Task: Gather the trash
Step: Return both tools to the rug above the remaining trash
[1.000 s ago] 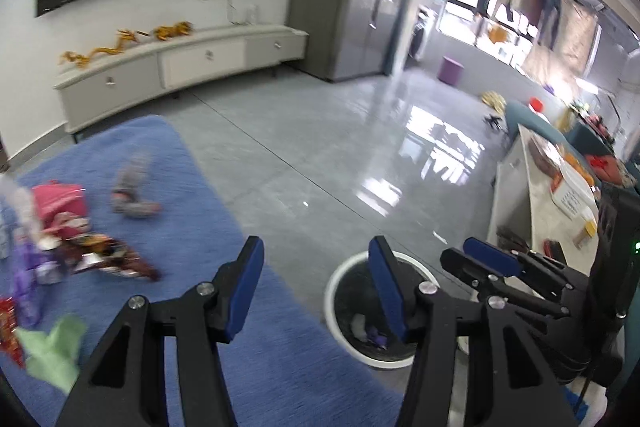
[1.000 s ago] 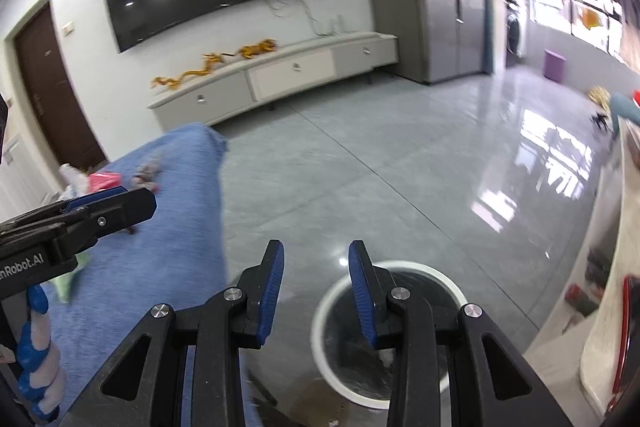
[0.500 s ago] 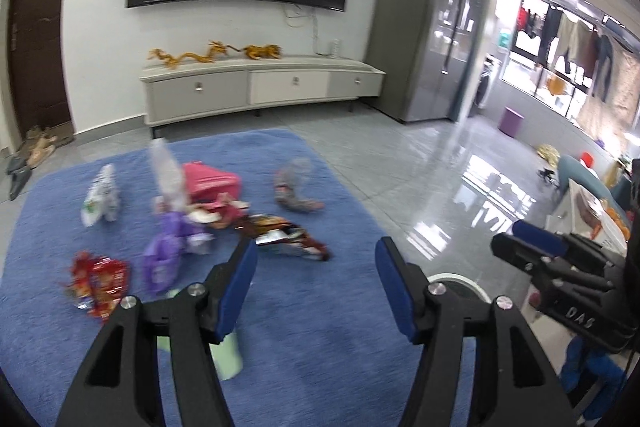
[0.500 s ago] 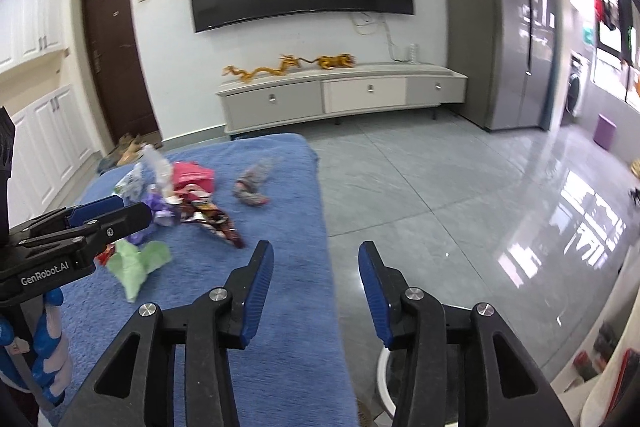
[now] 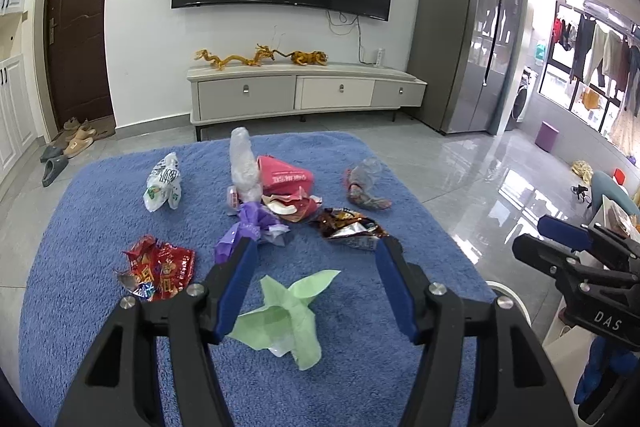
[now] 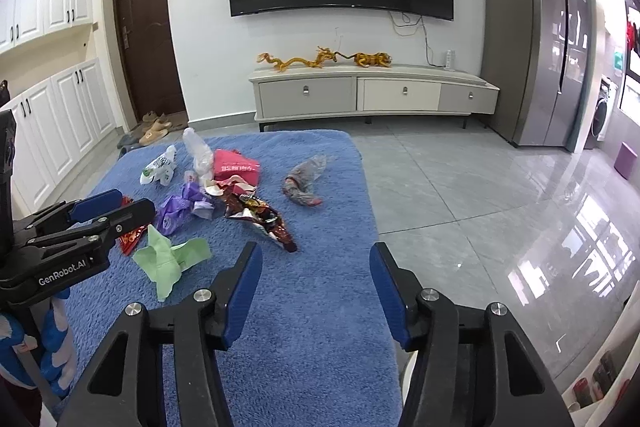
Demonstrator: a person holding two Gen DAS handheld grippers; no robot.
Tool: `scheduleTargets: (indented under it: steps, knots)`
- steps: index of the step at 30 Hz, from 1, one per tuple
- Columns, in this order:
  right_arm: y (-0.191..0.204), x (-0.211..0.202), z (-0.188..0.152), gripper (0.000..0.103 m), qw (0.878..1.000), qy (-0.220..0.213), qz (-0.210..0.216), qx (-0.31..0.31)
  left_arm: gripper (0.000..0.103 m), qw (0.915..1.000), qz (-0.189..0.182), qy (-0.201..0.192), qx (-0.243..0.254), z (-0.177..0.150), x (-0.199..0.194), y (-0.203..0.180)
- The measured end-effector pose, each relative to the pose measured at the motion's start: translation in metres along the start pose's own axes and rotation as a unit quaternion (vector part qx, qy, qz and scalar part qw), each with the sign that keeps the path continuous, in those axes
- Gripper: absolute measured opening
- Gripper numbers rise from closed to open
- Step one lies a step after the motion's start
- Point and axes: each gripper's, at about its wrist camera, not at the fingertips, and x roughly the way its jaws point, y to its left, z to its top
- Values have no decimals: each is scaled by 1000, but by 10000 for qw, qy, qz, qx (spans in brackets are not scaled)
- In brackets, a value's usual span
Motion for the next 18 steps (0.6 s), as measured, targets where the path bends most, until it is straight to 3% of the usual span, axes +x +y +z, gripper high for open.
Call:
scheduleTargets:
  steps: [18]
  knots:
    - [20,39,-2,61,9985,360,277,-300,64,9996,-7,266,-96,-11,29,16]
